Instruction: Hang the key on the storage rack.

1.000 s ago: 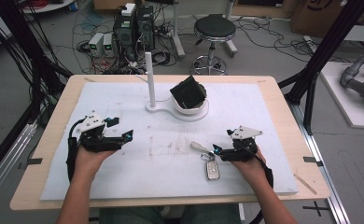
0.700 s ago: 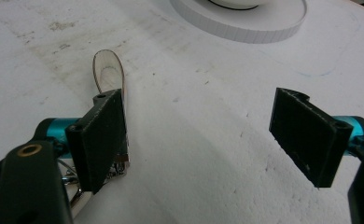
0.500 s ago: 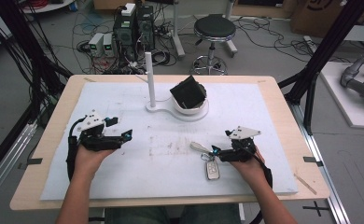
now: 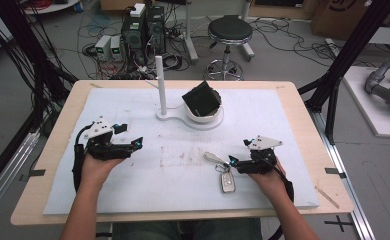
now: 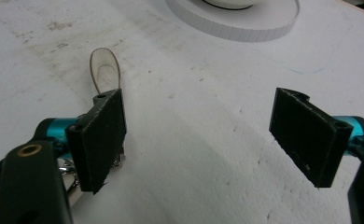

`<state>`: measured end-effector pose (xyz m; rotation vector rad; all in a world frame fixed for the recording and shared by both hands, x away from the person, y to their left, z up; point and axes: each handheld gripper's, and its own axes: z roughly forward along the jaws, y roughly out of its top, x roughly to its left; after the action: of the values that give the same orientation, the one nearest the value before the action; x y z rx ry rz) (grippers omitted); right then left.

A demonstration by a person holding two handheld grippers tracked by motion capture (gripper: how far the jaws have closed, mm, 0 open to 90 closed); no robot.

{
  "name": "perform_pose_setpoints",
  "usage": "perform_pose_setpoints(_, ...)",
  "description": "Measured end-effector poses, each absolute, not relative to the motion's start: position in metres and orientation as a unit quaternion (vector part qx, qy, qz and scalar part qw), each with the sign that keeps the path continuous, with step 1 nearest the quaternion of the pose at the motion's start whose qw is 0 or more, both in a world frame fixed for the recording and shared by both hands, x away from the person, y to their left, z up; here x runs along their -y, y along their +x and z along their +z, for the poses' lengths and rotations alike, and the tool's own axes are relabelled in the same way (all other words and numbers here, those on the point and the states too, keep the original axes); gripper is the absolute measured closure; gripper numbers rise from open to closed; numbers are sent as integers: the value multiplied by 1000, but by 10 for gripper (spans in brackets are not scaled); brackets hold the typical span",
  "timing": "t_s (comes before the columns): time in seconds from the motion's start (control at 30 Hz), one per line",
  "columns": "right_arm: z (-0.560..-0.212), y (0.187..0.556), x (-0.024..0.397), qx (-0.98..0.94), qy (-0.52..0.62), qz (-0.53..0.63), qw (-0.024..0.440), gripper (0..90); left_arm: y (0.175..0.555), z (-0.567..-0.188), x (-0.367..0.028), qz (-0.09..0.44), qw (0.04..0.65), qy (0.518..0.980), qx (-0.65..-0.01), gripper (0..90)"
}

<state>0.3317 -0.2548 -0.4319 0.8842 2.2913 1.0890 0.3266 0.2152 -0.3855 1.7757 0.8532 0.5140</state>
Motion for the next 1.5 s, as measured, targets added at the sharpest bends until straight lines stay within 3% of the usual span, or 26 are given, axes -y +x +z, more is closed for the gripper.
perform_pose_setpoints(0.77, -434, 345, 205, -857, 286, 391, 173, 194, 316, -387, -233, 231, 515, 739, -368, 210)
perform_pose_setpoints(0.83, -436, 346, 206, -863, 287, 384, 157, 268, 316, -387, -232, 230, 515, 740, -366, 210)
perform_pose_setpoints(1.07, -438, 347, 208, -869, 294, 370, 146, 283, 316, -388, -228, 228, 513, 744, -361, 211)
perform_pose_setpoints(1.5, -443, 344, 225, -882, 287, 349, 132, 535, 318, -389, -231, 229, 511, 744, -365, 210)
